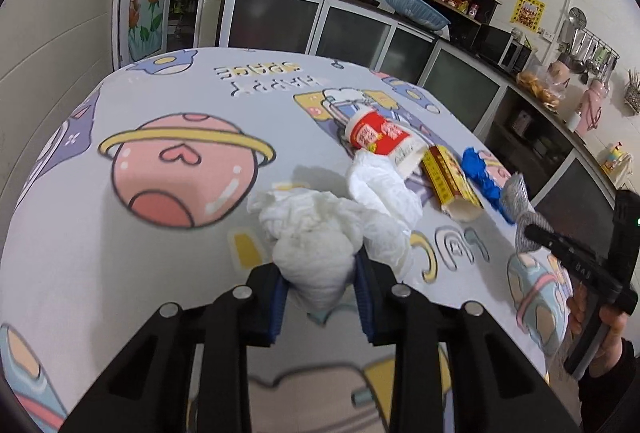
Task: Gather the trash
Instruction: 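Hold the tissues in the left tool and the scrubber in the right tool above the table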
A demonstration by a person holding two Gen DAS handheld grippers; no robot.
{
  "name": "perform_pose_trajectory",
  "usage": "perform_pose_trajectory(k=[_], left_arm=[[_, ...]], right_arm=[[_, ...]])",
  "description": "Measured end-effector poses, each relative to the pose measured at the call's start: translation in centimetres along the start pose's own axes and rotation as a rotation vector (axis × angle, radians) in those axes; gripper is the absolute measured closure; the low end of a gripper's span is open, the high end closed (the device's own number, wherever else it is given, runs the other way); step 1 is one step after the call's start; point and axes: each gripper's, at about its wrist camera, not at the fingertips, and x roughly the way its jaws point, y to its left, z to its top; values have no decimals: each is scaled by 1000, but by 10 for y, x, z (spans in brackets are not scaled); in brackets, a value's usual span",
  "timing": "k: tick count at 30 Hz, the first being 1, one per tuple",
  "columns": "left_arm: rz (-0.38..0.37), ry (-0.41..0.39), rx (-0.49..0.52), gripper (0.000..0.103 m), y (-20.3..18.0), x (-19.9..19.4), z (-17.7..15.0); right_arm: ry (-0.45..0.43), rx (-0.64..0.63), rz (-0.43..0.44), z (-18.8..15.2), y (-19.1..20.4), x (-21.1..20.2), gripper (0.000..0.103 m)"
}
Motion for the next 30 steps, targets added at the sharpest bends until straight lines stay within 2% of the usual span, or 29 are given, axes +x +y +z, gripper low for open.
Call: perform_pose_trajectory(k=[10, 26, 28, 30], left_arm=[[19, 65, -11, 75, 7, -10, -32], [-46, 28, -40, 75, 11, -28, -38], [-37, 33, -44, 75, 13, -26, -39], [-60, 51, -71, 75, 17, -22, -42]], right_arm=[[-23, -39, 16, -3, 14, -21, 88], [-49, -73, 29, -20, 11, -47, 88], [-46, -77, 27, -26, 7, -52, 88], [-39, -80, 23, -33, 5, -55, 88]])
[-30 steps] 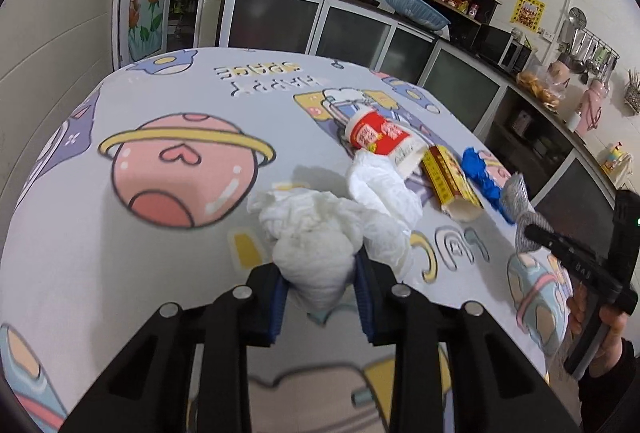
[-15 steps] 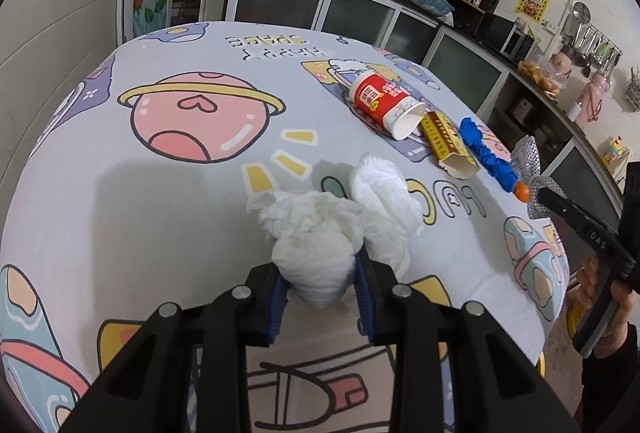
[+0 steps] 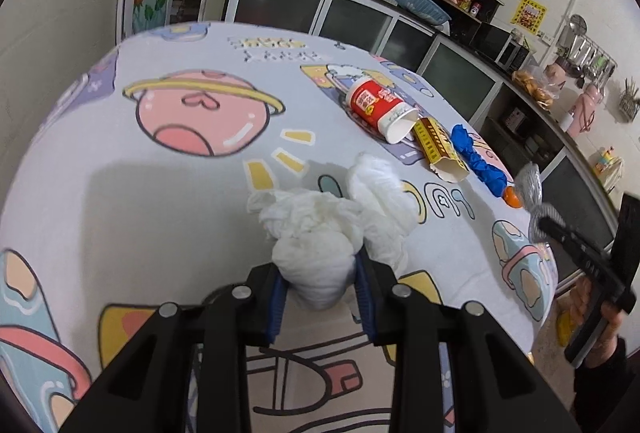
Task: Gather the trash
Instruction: 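Hold the tissues in the left tool and the scrubber in the right tool above the table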
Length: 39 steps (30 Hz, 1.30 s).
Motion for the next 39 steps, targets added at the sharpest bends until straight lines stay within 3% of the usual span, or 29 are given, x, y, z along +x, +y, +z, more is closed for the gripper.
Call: perform_pose_trajectory(k=[13, 17, 22, 25, 28, 30, 33, 39], left_arm=[[-11, 27, -3, 75, -1, 16, -8], [-16, 29, -8, 71, 1, 13, -9], [-40, -6, -53, 49, 12, 4, -8], [-42, -15, -78, 49, 18, 3, -4], [-39, 7, -71, 52, 18, 9, -5], [-40, 23, -49, 72, 14, 13, -6], [-52, 16, -37, 77, 10, 14, -8], [-150, -144, -81, 78, 20, -25, 3]], right_arm=[[35, -17, -2, -34, -6, -19, 88], [41, -23, 10, -35, -3, -15, 88], [42, -32, 27, -34, 2, -13, 88], [43, -36, 33, -34, 4, -13, 88], [42, -41, 33, -34, 5, -13, 88], [39, -42, 31, -34, 5, -15, 88], [35, -45, 23, -33, 5, -16, 88], [20, -40, 20, -32, 2, -24, 88]])
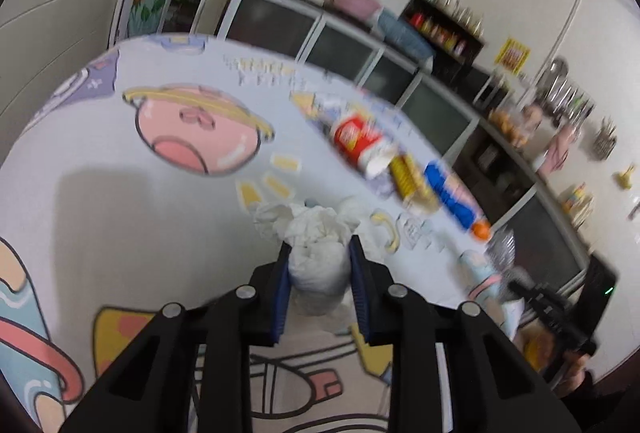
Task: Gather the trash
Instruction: 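Hold the tissues in the left tool and the scrubber in the right tool above the table, then swing both tools over the yellow bin and open them, dropping tissues and scrubber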
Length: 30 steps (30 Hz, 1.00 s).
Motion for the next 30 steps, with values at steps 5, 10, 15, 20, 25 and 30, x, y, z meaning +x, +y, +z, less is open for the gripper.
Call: perform_pose_trajectory(k=[5, 10, 15, 20, 25, 30], left_arm=[[-109, -56, -34, 78, 1, -18, 11], [-79, -49, 24, 78, -15, -19, 7], [-86, -23, 66, 78, -30, -13, 2], [-123, 17, 108, 78, -52, -3, -7], [-161, 66, 160, 78, -80, 8, -17], [-209, 119, 216, 78, -114, 22, -29]], right_arm=[[-10, 9, 1, 0, -1, -3, 88], [-26, 8, 2, -3, 2, -11, 88], [-40, 16, -9, -5, -2, -23, 88], [-44, 38, -28, -16, -11, -37, 88], [-49, 76, -64, -34, -29, -56, 88], [-70, 147, -132, -54, -58, -85, 88]])
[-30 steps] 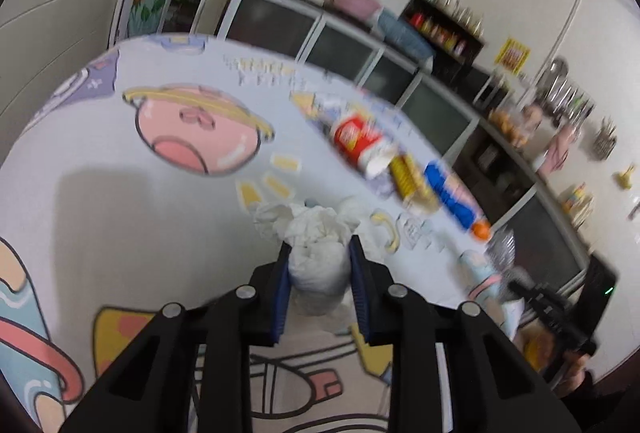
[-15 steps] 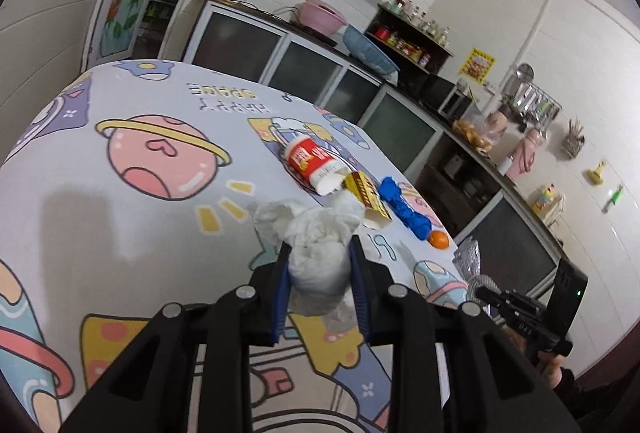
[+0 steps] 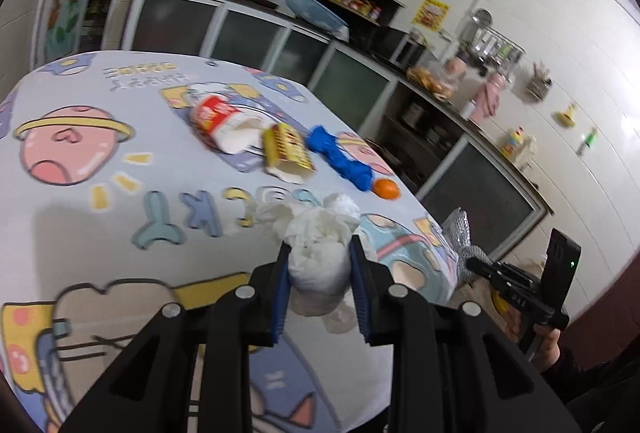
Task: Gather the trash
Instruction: 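Swing both tools over the yellow bin and open them, dropping tissues and scrubber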
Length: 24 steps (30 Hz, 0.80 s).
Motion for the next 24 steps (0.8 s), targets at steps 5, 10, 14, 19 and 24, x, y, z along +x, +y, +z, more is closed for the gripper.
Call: perform_pose_trajectory(k=[5, 10, 14, 19, 24], left_arm=[[-60, 45, 63, 78, -39, 27, -1], [-140, 101, 118, 77, -82, 62, -1], [-218, 144, 173, 77, -121, 91, -5], [-323, 229, 249, 77, -174, 133, -16], [-407, 324, 330, 77, -226, 170, -37]], right_arm=[[-34, 61, -88, -14, -39, -33, 88], [-66, 109, -203, -33, -79, -76, 88], [-79, 158, -312, -53, -113, -113, 88], [-74, 234, -423, -87, -150, -149, 88], [-54, 314, -480, -126, -173, -171, 88]])
